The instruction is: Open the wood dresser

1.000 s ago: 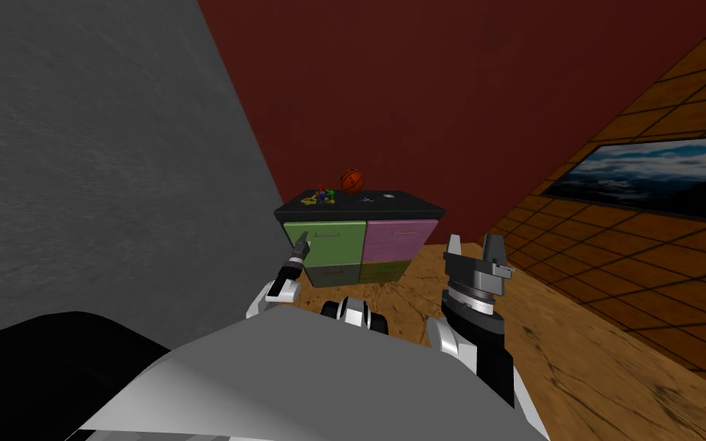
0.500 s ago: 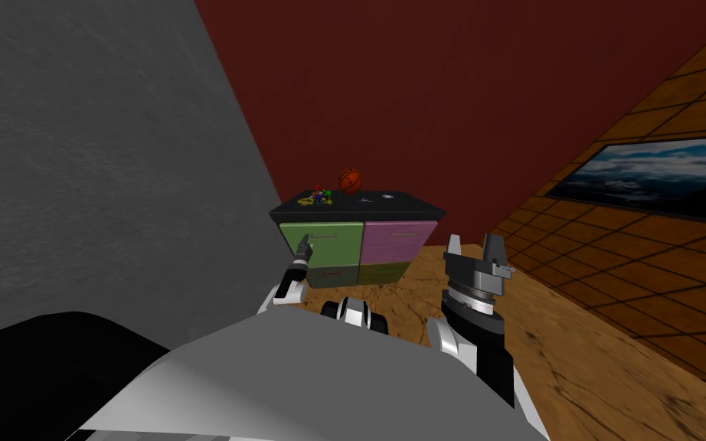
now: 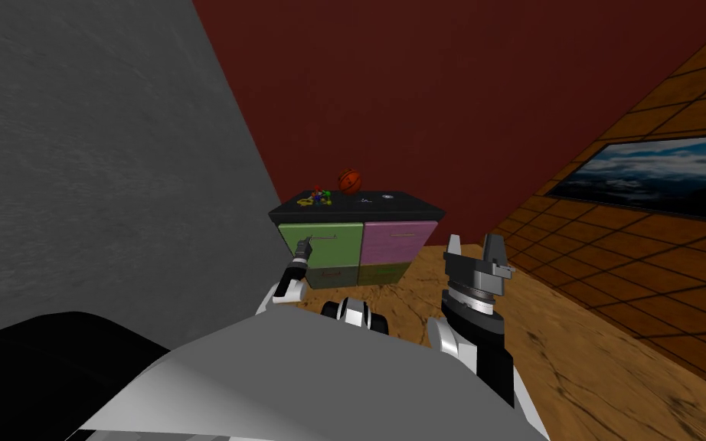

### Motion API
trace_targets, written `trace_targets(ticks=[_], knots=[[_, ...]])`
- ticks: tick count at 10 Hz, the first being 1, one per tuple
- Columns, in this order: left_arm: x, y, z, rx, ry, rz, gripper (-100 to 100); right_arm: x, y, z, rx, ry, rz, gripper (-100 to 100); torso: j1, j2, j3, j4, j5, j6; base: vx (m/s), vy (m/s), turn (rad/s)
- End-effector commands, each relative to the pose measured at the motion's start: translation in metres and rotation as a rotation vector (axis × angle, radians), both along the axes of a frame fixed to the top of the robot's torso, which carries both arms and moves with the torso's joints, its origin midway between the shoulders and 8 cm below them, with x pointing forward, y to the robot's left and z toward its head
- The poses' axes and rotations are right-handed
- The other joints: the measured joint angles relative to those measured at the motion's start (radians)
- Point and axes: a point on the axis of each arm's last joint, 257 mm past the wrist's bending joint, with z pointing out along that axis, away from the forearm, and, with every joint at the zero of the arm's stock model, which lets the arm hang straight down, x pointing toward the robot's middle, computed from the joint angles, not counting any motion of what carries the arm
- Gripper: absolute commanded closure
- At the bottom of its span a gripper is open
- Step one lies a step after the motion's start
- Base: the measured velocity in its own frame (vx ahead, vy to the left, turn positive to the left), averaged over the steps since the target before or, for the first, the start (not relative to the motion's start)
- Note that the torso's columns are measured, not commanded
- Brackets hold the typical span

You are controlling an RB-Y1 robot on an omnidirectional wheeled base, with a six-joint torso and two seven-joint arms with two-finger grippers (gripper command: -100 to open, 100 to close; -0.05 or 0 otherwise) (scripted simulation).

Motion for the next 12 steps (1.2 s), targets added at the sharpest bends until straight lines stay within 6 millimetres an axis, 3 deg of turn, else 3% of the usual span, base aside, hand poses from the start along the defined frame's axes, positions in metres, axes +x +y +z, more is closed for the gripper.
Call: trace_targets(ticks=[1, 9, 10, 12], knots=[[-0.005, -0.001, -0.007, -0.005, 0.021, 0.0, 100, 0.0, 0.0, 0.0, 0.0, 0.0, 0.0, 0, 0.0, -0.001, 0.0, 0.001, -0.001, 0.0, -0.184, -0.048, 0.004], [-0.012, -0.002, -0.002, 0.0, 0.017, -0.004, 100, 0.0, 0.0, 0.0, 0.0, 0.0, 0.0, 0, -0.002, -0.006, -0.004, 0.001, -0.002, 0.002, -0.15, -0.054, 0.013], [-0.015, -0.001, 0.001, -0.001, 0.022, 0.0, -100, 0.0, 0.0, 0.0, 0.0, 0.0, 0.0, 0, 0.0, -0.011, -0.007, 0.002, -0.004, 0.002, -0.02, -0.008, -0.018], [-0.02, 0.001, 0.012, -0.001, 0.022, 0.006, -100, 0.0, 0.0, 0.0, 0.0, 0.0, 0.0, 0, 0.001, -0.01, -0.007, 0.003, -0.004, 0.0, 0.015, 0.004, -0.022]])
